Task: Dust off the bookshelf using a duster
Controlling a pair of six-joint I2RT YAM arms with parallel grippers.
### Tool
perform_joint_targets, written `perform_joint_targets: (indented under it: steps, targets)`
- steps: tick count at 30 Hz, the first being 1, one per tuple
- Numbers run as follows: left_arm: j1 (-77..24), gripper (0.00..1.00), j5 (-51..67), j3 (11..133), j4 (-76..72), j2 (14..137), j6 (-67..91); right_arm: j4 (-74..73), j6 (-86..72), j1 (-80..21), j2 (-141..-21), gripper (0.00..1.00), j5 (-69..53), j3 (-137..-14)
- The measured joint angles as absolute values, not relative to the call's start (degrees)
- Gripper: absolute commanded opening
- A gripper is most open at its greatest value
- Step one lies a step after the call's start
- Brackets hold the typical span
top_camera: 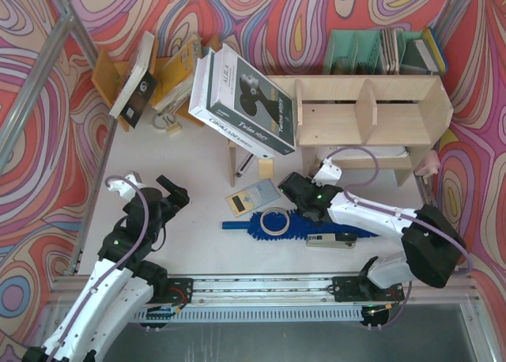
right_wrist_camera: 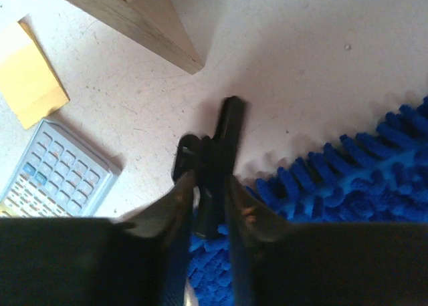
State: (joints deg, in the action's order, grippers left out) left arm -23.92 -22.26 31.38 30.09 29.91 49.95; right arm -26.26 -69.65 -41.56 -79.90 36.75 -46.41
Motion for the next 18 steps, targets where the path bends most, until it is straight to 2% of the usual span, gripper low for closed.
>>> perform_joint_targets:
  steps: [2, 4, 13, 18]
  targets:
    - [-23.92, 0.98, -22.26, 31.38, 30.09, 29.43, 49.98, -26.46, -70.11, -41.56, -81.12, 0.47, 36.75, -46.89]
    - [-23.92, 0.98, -22.26, 31.38, 30.09, 29.02, 49.98, -26.57, -70.48, -41.56, -81.43, 0.52, 36.71, -47.11]
    - [-23.92, 0.98, -22.11, 31.38, 30.06, 29.15, 50.19, -25.91, -67.33, -41.91, -77.89, 0.51, 35.59, -46.96]
    - [-23.92, 0.98, -21.76, 31.38, 30.04, 30.15, 50.22, -23.79, -62.59, -47.22, -74.7, 0.51, 35.88, -45.89]
